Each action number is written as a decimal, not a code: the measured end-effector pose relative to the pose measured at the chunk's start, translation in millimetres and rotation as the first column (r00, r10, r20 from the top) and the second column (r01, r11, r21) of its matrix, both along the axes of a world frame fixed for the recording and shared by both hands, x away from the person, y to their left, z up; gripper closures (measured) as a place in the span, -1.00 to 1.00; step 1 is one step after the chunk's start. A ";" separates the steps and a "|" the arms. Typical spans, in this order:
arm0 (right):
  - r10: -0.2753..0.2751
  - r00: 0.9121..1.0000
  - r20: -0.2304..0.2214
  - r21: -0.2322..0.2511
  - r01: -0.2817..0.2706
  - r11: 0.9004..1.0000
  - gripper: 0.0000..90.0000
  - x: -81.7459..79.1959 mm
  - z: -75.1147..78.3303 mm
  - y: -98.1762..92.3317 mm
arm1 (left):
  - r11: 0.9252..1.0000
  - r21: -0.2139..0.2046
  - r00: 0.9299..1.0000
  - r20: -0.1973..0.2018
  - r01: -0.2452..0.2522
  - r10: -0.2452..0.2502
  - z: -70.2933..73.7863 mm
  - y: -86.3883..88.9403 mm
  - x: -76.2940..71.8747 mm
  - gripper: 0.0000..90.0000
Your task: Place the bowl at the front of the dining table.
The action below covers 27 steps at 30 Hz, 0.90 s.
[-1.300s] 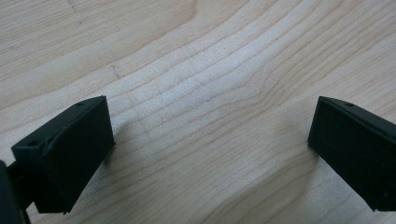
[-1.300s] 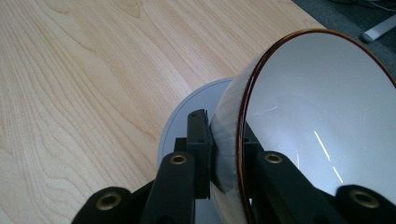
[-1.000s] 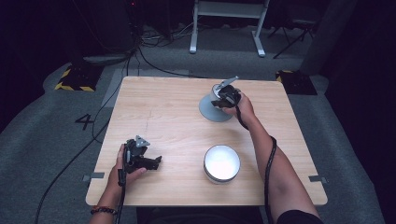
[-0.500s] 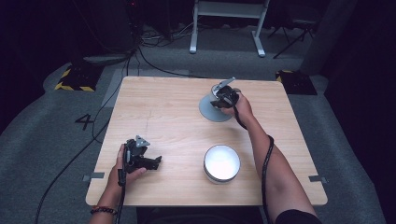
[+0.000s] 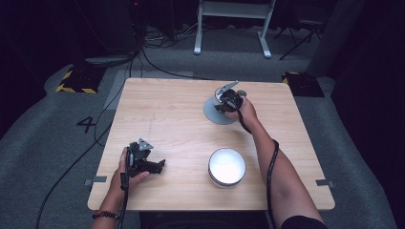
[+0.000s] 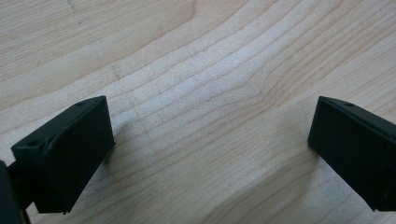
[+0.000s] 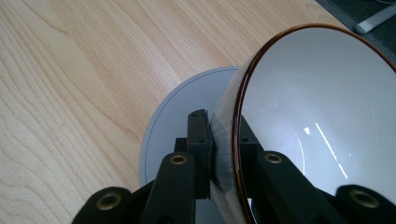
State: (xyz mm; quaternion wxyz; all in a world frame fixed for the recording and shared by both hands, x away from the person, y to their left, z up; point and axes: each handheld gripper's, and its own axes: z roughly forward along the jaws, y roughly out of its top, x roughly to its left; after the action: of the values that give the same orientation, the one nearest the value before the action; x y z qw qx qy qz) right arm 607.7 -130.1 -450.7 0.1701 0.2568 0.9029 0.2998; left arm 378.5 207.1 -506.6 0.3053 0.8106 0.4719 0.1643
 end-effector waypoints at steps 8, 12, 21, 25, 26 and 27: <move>0.010 1.000 -0.012 0.009 -0.010 1.000 0.81 -1.7 -4.3 0.6 | 1.000 0.000 1.000 0.002 0.000 0.000 0.0 0.0 0.1 -0.99; 0.010 1.000 -0.022 0.015 -0.010 1.000 0.79 -2.9 -6.7 1.7 | 1.000 -0.002 1.000 0.000 0.000 0.000 -0.1 -0.1 0.0 -0.99; 0.025 0.999 -0.040 0.017 -0.024 1.000 0.69 -4.9 -9.2 3.1 | 1.000 0.000 1.000 0.001 -0.001 0.001 0.0 0.0 0.0 -0.99; 0.023 0.999 -0.044 0.034 -0.022 0.999 0.70 -5.4 -8.8 2.6 | 1.000 -0.001 1.000 0.000 -0.001 0.001 0.0 0.0 0.0 -0.99; 0.024 0.999 -0.042 0.024 -0.023 0.999 0.69 -5.4 -8.3 2.5 | 1.000 -0.004 1.000 -0.003 0.000 0.000 -0.1 -0.2 -0.1 -0.99; 0.024 0.999 -0.042 0.024 -0.023 0.999 0.69 -5.4 -8.3 2.5 | 1.000 -0.004 1.000 -0.003 0.000 0.000 -0.1 -0.2 -0.1 -0.99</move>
State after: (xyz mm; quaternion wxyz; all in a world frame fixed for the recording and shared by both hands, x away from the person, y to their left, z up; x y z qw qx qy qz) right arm 602.3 -127.5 -459.0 0.1443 0.2544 0.9057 0.3067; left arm 378.4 206.9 -506.7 0.3063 0.8103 0.4725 0.1622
